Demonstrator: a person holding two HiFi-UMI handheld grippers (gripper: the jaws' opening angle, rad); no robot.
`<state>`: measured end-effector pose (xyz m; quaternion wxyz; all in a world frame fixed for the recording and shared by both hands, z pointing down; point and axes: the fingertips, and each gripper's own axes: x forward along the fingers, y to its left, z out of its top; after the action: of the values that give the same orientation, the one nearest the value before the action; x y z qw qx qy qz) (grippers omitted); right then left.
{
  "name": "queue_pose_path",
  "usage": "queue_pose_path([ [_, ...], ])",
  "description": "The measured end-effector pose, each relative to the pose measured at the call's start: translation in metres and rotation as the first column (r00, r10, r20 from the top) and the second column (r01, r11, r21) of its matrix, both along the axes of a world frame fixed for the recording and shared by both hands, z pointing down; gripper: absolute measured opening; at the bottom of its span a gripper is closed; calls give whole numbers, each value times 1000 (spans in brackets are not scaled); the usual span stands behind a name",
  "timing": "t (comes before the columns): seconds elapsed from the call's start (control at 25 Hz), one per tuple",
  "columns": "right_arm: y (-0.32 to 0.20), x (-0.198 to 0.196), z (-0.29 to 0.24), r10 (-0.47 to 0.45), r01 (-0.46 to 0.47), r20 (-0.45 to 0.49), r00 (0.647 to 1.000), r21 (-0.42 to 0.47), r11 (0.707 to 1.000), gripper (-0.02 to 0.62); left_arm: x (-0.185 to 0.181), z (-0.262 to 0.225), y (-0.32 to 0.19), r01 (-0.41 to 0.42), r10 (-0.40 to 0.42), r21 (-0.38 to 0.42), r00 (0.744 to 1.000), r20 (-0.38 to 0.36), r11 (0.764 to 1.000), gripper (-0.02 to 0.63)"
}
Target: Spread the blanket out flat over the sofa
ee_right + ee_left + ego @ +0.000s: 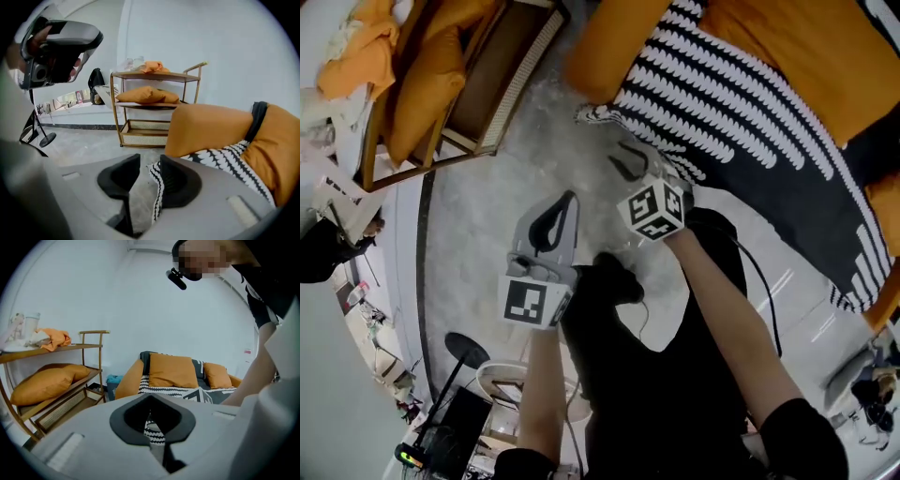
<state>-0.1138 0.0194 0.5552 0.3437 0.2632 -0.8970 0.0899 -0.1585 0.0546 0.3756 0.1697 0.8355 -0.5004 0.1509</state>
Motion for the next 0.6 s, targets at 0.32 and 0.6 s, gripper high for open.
queue_pose_path([
  [0.32, -34, 33, -181, 15, -17, 42, 999, 48, 999, 137, 31, -139, -26, 28, -30, -29, 999, -38, 999, 11],
  [0.6, -72, 74, -332, 19, -38, 101, 995, 192, 981, 137, 67, -253, -66, -1, 3, 61, 999, -46, 998, 11],
])
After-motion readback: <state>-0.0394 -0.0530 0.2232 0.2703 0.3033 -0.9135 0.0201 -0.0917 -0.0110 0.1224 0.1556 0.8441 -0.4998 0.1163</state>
